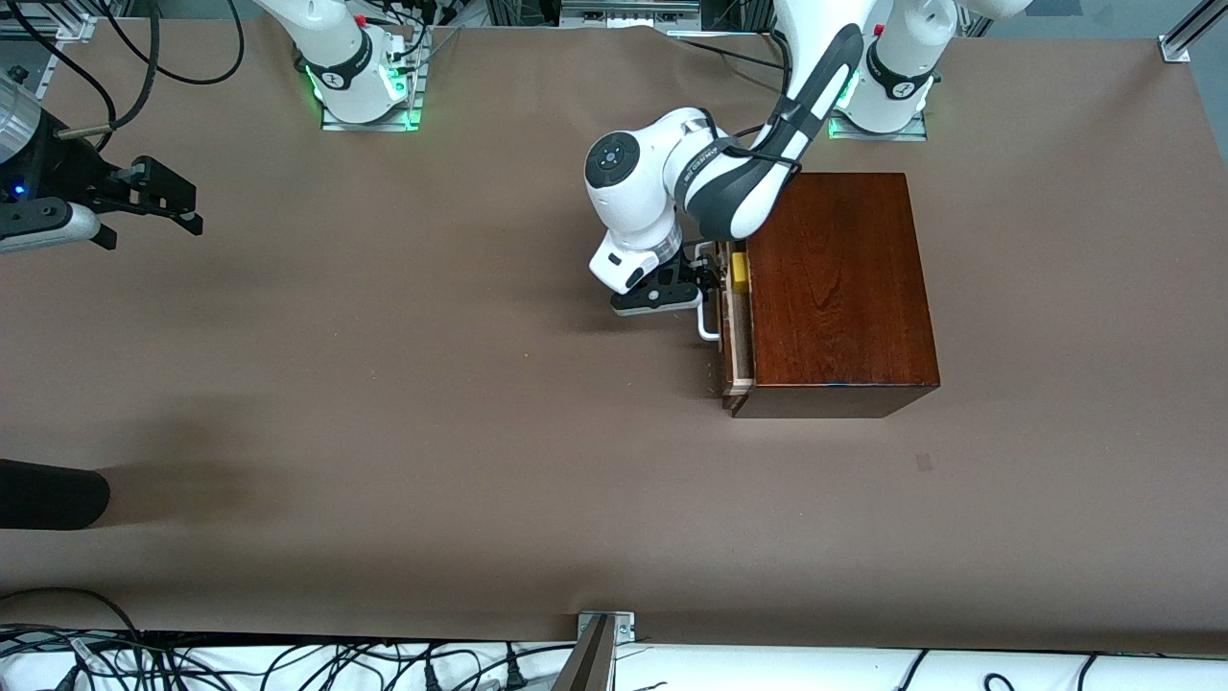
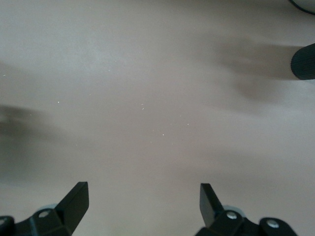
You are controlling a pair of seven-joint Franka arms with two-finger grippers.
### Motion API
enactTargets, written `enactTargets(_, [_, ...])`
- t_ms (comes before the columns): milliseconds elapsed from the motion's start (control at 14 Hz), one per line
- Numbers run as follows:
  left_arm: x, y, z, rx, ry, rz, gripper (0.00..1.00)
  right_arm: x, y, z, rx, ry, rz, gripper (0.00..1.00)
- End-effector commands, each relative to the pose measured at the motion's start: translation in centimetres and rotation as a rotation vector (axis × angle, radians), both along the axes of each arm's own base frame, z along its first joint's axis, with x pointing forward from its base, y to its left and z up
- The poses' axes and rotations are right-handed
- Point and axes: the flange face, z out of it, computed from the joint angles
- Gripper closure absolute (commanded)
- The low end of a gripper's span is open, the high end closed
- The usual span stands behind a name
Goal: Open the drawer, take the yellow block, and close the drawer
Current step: 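Pull the drawer out of the box with the left gripper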
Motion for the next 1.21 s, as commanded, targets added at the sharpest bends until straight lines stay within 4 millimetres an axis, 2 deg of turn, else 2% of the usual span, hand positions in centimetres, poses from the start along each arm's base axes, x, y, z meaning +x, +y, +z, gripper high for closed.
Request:
enactTargets(0, [0.5,-4.3,0.2,-0.112,-0.008,0.02,0.0,-0.3,-0.1,0.6,-0.001,0.002,-0.008,0.0])
enactTargets(214, [-0.4,-5.6,-0.8,-0.105,-0.001,-0.002,0.0,-0.3,-0.1,0.6,0.001,0.002,-0.008,0.0])
enactTargets(500, [0.1,-6.4,0.4,-0.126,-0.02,-0.007,0.0,-0.3,-0.2,0.6,0.001,0.004,-0.008,0.0])
enactTargets(786, [0.4,-6.2,1.2,-0.122,-0.034,-0.014,0.0,-0.3,-0.3,0.6,0.001,0.002,-0.008,0.0])
enactTargets(857, [0.5,-6.2,1.7,-0.123,-0.036,-0.016,0.0,-0.3,-0.3,0.6,-0.001,0.004,-0.008,0.0])
enactTargets(1000, [0.0,-5.3,4.0,-0.069,-0.009,-0.008,0.0,-0.3,-0.3,0.6,0.001,0.002,-0.008,0.0])
enactTargets(1143, [-0.3,-4.6,7.2,-0.033,0.011,-0.014,0.0,-0.3,-0.4,0.6,0.001,0.002,-0.012,0.0])
